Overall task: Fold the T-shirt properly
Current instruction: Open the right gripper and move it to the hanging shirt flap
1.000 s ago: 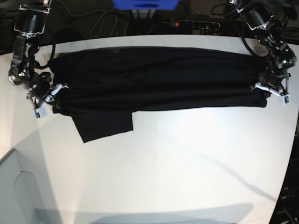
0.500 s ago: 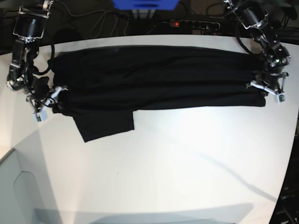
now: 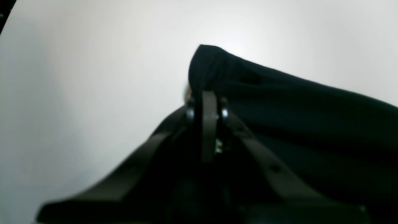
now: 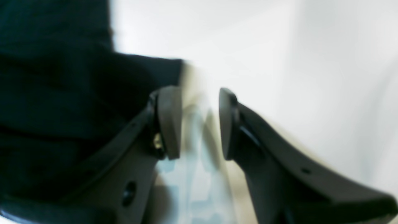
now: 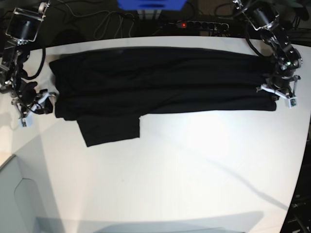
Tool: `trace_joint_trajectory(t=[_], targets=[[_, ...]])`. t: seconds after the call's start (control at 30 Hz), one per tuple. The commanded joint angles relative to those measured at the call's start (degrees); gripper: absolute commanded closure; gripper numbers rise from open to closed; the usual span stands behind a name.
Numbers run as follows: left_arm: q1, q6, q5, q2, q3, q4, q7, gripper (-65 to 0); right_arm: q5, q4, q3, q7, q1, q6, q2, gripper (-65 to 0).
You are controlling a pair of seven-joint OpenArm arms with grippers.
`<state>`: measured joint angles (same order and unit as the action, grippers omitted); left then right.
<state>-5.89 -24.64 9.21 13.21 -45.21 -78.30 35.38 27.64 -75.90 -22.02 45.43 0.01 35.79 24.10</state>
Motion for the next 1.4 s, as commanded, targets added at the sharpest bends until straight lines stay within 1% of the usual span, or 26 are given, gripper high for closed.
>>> trace_joint_trajectory(t=[0.0, 0.13, 0.33, 0.47, 0.57, 0.63, 0.73, 0.87, 0.93, 1.0, 1.07, 1.2, 1.37], targets=[[0.48, 0.42, 0.41, 1.16, -0.28, -0.86, -1.49, 0.0, 1.24, -0.89, -0.53, -1.52, 1.53, -0.49, 1.27, -20.4], [0.48, 0.42, 0.41, 1.16, -0.28, -0.86, -1.22, 0.0, 1.24, -0.89, -0.7, -1.52, 2.41, -0.49, 1.27, -20.4], [0.4, 0.42, 0.41, 1.16, -0.28, -0.86, -1.13, 0.0, 1.5, -0.89, -0.53, -1.43, 6.71, -0.49, 0.83, -20.6], [0.4, 0.42, 0.41, 1.07, -0.28, -0.86, -1.13, 0.0, 1.24, -0.54, 0.26, -0.81, 9.97, -0.49, -2.08, -20.7], [0.4, 0.42, 0.41, 1.07, -0.28, -0.86, -1.13, 0.0, 1.24, -0.19, 4.83, 2.35, 13.22, -0.49, -2.78, -20.7], [0.4, 0.42, 0.41, 1.07, -0.28, -0.86, -1.13, 0.0, 1.24, 2.62, 7.56, 2.79, 15.33, -0.49, -4.1, -20.7], [0.4, 0.42, 0.41, 1.07, -0.28, -0.86, -1.13, 0.0, 1.24, 10.27, 9.41, 2.7, 19.64, -0.49, -5.33, -20.7], [-0.4, 0.42, 0.41, 1.07, -0.28, -0.86, -1.13, 0.0, 1.33, 22.05, 11.6, 2.35, 25.18, -0.32, -5.59, -20.7], [-0.4, 0.42, 0.41, 1.07, -0.28, -0.86, -1.13, 0.0, 1.33, 25.74, 12.83, 0.5, 26.93, -0.32, -5.5, -20.7], [-0.48, 0.42, 0.41, 1.07, -0.28, -0.86, -1.13, 0.0, 1.33, 28.03, 14.68, -1.96, 27.46, -0.32, -5.5, -20.7], [-0.92, 0.42, 0.41, 1.07, -0.55, -0.86, -1.13, 0.0, 1.33, 28.91, 16.17, -3.1, 27.55, -0.32, -5.5, -20.7], [-1.19, 0.42, 0.5, 1.07, -0.55, -0.86, -1.13, 0.0, 1.33, 29.35, 17.05, -2.66, 27.37, -0.32, -6.82, -20.7], [-1.19, 0.42, 0.5, 1.07, -0.64, -0.95, -1.13, 0.0, 1.59, 29.17, 19.87, -2.57, 26.23, -0.32, -7.26, -20.7]])
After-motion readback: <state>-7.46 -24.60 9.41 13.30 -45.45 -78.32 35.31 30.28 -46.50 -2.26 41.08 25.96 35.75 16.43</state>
